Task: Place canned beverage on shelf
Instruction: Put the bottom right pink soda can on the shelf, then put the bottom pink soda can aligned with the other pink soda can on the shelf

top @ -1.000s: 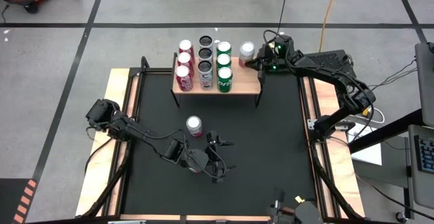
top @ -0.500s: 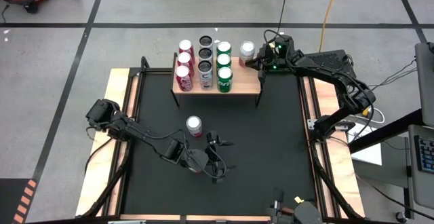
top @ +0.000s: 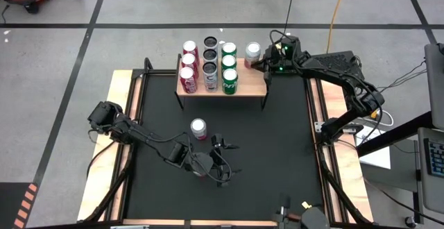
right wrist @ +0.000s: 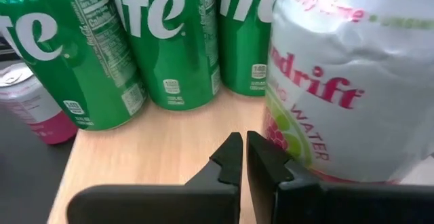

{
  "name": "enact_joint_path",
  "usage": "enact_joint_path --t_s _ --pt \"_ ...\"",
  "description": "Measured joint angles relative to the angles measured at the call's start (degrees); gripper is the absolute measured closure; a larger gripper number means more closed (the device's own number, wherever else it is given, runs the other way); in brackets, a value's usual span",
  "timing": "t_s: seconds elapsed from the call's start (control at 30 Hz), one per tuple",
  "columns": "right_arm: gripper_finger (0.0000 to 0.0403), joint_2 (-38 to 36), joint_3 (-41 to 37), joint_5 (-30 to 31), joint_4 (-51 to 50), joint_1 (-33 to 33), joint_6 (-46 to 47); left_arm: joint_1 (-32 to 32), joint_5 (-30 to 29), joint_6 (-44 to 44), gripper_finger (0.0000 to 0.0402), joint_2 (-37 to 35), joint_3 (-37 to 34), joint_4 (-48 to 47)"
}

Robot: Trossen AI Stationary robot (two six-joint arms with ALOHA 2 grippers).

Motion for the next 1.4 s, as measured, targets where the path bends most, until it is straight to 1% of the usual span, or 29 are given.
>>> enact_joint_path --t_s 0.17,0.27,0.37,0.53,0.67,0.87,0.93,1.0,1.03,1.13,1.2,1.27,1.4 --pt "0.0403 -2.8 0.0 0.1 -2.5 2.2 0.8 0.0 0.0 0.0 0.0013 0.0 0.0 -0.2" --pt "0.0403 -6.3 0.0 0.5 -6.7 4.2 1.5 0.0 0.0 0.0 0.0013 0.0 0.0 -0.4" --pt "0.0403 -11.4 0.0 3.8 -11.2 7.6 2.4 0.0 0.0 0.0 0.0013 0.0 0.0 -0.4" --pt "0.0403 -20.2 0.0 12.1 -16.6 16.6 5.4 0.0 -0.6 2.5 0.0013 0.0 0.0 -0.2" --pt "0.0403 -26.0 0.0 17.6 -17.8 25.1 9.4 0.1 -4.3 4.4 0.0013 0.0 0.0 1.8" --pt "0.0403 -30.5 -1.0 25.0 -22.6 37.9 11.1 -0.7 -4.6 0.9 0.0013 0.0 0.1 0.2" --pt "0.0403 -31.2 -3.4 26.1 -21.8 41.9 12.5 -1.8 -4.6 -0.7 0.0013 -0.7 0.1 -2.0" --pt "0.0403 -31.3 -6.4 26.3 -18.9 45.8 14.4 -2.7 -4.7 -3.2 0.0013 -2.0 0.2 -4.7" --pt "0.0403 -31.2 -7.7 27.4 -17.6 47.7 15.4 -3.2 -5.0 -5.0 0.0013 -2.6 0.6 -6.9" --pt "0.0403 -30.8 -11.6 34.3 -13.2 53.4 17.2 -5.1 -6.6 -10.0 0.0013 -4.5 1.6 -14.9" --pt "0.0403 -30.0 -13.7 37.4 -10.6 56.8 17.7 -6.2 -6.5 -13.1 0.0013 -5.5 2.2 -19.1" --pt "0.0403 -28.5 -15.2 37.7 -7.5 59.9 18.5 -7.4 -4.8 -16.2 0.0013 -6.6 2.2 -23.1" --pt "0.0403 -24.7 -16.3 37.7 -2.0 65.1 19.7 -9.3 2.2 -21.1 0.0013 -7.4 2.2 -29.8"
